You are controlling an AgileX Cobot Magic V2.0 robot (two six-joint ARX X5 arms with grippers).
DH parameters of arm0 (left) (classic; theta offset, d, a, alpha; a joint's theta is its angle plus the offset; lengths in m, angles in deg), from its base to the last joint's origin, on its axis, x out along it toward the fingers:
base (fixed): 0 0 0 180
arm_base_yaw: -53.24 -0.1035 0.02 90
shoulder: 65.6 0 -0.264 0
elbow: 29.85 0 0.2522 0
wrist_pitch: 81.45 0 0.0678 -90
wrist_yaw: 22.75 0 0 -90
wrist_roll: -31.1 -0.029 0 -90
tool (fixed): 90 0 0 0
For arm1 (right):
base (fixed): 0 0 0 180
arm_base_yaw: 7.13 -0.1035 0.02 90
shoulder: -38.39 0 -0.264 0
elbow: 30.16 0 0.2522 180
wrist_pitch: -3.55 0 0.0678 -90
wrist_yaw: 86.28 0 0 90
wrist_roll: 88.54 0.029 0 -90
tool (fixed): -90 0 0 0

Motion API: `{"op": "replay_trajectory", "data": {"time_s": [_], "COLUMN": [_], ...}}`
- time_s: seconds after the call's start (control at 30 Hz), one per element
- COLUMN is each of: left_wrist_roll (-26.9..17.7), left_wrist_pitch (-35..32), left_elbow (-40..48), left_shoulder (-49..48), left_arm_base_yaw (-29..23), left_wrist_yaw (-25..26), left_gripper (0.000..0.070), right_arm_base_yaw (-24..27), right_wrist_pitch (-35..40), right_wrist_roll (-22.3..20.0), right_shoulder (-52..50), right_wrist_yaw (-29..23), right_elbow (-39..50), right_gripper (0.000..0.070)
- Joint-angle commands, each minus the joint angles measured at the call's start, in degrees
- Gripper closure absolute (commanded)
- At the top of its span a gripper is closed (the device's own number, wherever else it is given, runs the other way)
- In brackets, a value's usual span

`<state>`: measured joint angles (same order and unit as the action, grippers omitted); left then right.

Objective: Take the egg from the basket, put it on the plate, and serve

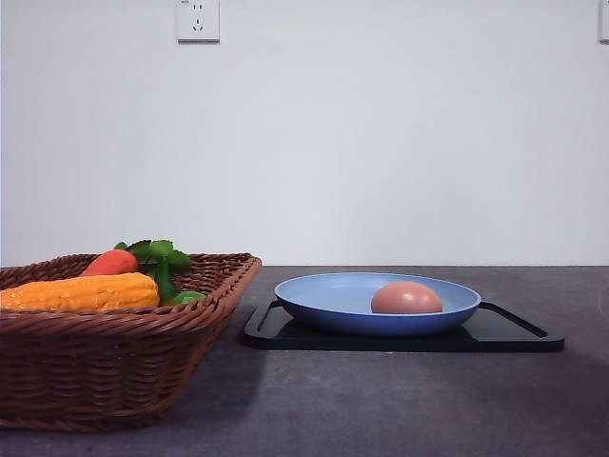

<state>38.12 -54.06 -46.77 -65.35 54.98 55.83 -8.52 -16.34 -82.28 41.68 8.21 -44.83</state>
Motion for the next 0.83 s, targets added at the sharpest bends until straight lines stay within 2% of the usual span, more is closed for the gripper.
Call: {"op": "replay_trajectory", "data": {"time_s": [0.0, 0.8], "left_wrist_roll": [0.11, 0.11], "left_wrist_pitch": [0.46, 0.46], "left_elbow": [1.07, 1.07], "left_shoulder": [-0.07, -0.07], "left_arm_base_yaw": [-0.07, -0.07], "left_wrist_yaw": [0.11, 0.11], "left_gripper": [0.07, 0.07], "right_arm_base_yaw": [0.04, 0.04], "right_wrist_pitch": [0.61, 0.61], "right_wrist_roll": [0.57, 0.57], "right_shoulder": [-0.15, -0.15], "right_wrist_yaw": [-0.02, -0.02], "right_elbow": [0.26, 0.26], "right_gripper": [0.07, 0.07]}}
